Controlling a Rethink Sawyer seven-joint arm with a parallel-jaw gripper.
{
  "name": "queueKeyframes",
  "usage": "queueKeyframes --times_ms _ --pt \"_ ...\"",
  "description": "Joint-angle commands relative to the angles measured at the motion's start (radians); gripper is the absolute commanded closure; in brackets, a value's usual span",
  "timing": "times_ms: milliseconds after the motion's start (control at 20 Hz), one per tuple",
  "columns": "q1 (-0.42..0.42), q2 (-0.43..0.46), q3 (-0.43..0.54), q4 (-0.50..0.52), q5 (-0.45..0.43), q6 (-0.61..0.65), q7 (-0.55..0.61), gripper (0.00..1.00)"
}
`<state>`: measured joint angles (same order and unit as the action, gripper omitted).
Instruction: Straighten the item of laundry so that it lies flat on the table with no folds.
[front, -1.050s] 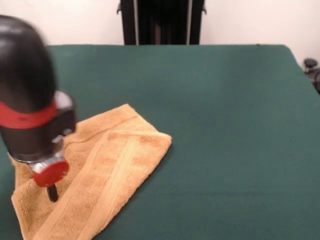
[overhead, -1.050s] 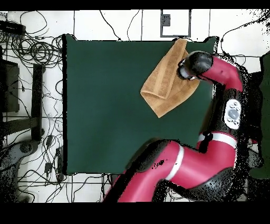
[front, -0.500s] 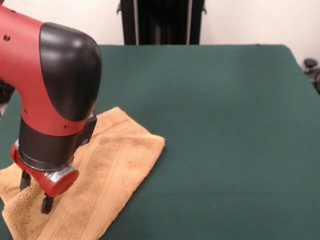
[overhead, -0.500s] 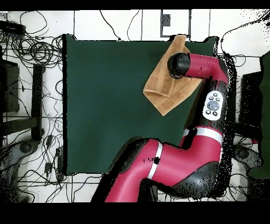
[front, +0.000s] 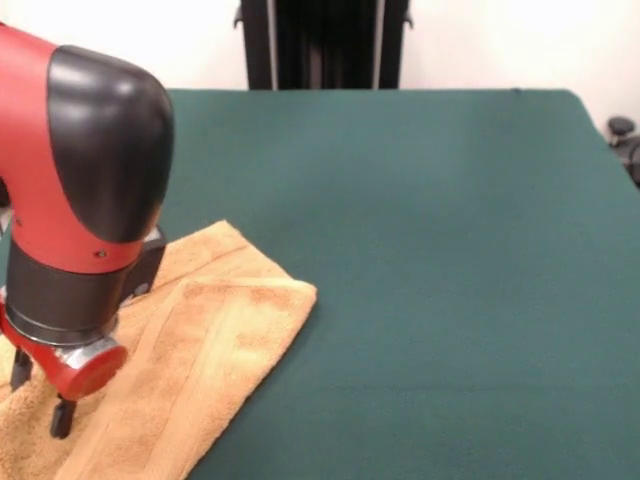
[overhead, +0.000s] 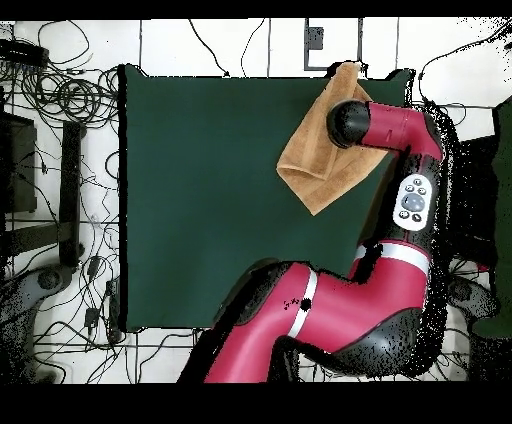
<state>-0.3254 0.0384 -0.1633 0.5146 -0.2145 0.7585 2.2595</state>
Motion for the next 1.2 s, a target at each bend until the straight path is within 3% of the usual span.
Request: queueKeyframes --times_ms 50,300,1200 --pt "-0.041 0.048 0.077 0.119 -0.057 -0.015 -0.241 0.00" --pt "-0.033 -0.022 0.059 0.171 -0.055 0.053 -0.276 0.00" --pt "-0.050 -0.034 0.093 0.147 -0.029 0.174 -0.324 0.00"
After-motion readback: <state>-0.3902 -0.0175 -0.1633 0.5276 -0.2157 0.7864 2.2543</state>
